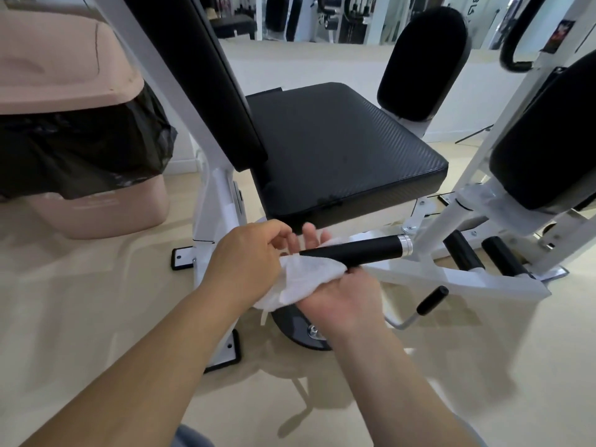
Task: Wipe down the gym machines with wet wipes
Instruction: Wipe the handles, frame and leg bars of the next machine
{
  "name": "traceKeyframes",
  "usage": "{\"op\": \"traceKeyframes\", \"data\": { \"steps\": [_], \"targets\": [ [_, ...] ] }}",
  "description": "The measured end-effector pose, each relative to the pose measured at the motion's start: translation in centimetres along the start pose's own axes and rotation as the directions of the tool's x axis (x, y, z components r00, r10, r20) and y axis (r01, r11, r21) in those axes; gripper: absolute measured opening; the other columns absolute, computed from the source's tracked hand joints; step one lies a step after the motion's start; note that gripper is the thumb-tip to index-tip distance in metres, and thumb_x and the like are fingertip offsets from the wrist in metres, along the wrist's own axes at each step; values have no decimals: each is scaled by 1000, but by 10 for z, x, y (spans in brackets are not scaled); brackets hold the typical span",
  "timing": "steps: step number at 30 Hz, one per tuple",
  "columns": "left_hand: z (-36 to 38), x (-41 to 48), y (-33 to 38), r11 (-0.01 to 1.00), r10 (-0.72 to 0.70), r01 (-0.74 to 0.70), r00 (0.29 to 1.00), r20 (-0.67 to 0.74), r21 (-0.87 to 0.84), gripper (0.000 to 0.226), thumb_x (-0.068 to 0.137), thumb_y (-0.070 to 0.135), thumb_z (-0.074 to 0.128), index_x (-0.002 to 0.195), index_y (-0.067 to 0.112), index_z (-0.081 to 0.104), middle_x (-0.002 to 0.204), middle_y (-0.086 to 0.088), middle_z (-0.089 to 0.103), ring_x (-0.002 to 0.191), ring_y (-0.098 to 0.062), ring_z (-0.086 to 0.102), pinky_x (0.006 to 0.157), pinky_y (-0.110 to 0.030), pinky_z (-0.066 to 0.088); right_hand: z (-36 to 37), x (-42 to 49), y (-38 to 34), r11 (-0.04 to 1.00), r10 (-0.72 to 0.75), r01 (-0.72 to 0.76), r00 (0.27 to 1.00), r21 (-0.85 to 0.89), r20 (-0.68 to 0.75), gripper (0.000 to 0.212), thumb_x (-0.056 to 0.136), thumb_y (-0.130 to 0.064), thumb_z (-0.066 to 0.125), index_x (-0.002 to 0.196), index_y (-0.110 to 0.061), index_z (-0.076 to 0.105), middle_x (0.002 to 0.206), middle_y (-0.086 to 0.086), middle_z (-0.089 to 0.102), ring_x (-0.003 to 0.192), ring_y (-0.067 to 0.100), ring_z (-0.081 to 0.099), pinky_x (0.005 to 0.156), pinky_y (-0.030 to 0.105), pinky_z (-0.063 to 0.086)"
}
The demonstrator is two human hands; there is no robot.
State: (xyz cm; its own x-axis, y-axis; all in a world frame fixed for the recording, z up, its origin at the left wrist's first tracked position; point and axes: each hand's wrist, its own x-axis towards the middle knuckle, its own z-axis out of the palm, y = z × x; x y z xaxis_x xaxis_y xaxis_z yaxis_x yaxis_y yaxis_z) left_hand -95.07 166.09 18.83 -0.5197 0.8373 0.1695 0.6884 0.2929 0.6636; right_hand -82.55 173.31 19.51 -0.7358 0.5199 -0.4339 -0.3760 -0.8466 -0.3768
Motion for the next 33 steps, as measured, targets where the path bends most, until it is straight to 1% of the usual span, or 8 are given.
{"op": "traceKeyframes", "data": {
  "steps": [3,7,12,16,20,22,28,33],
  "targets": [
    [4,-1,-3,998,62,-63,997,-46,-13,48,96,-4,45,127,25,69,114,6,72,109,-17,64,97,-43,55,-31,-8,-38,905,-229,261,964,336,-132,37,106,-23,39,125,-10,67,121,9,75,116,26,70,110,45,45],
    [18,-11,22,920,391,-375,875,-284,113,34,83,-2,49,102,14,72,96,3,68,92,-19,58,75,-34,54,-41,-9,-33,935,-247,279,955,221,-163,36,107,-22,42,134,-11,64,118,13,75,112,28,71,112,51,45],
    [46,-40,55,767,628,-641,758,-173,-24,21,82,9,50,87,12,70,81,0,63,69,-20,55,59,-36,48,-68,-17,-17,995,-74,62,980,-72,-185,43,106,-30,35,101,-4,68,87,17,72,79,30,75,77,40,59],
    [71,-45,56,934,313,-344,917,246,93,23,91,49,52,93,30,64,80,9,64,70,-15,60,66,-35,56,-101,-32,-36,955,-242,181,934,-236,-264,46,103,-38,36,104,-4,67,96,18,69,86,31,72,74,38,59],
    [106,-36,47,999,1,-19,898,441,36,42,84,77,53,107,42,55,106,19,62,90,-6,63,79,-35,57,-121,-45,-40,937,-255,169,928,-306,-270,57,105,-53,43,128,-6,64,116,15,74,102,32,75,82,42,62],
    [119,-33,45,971,-38,154,854,519,-182,49,80,71,66,120,43,57,113,21,64,97,-2,65,86,-34,59,-128,-46,-39,931,-239,153,942,-331,-237,59,103,-54,50,130,-4,64,121,22,73,108,35,73,85,44,60],
    [134,-20,50,847,-68,335,838,541,-412,14,84,41,82,89,31,75,84,11,77,76,-6,73,65,-24,57,-160,-49,-79,746,-304,172,948,-643,-98,37,92,-17,72,119,7,69,117,30,71,111,47,69,95,54,57],
    [160,-5,55,762,-137,428,840,524,-487,25,78,45,80,90,23,75,91,-5,78,77,-15,71,74,-37,58,-188,-57,-111,591,-284,127,957,-796,-59,29,92,9,63,114,-4,76,111,24,75,98,35,74,76,42,60]
  ]
}}
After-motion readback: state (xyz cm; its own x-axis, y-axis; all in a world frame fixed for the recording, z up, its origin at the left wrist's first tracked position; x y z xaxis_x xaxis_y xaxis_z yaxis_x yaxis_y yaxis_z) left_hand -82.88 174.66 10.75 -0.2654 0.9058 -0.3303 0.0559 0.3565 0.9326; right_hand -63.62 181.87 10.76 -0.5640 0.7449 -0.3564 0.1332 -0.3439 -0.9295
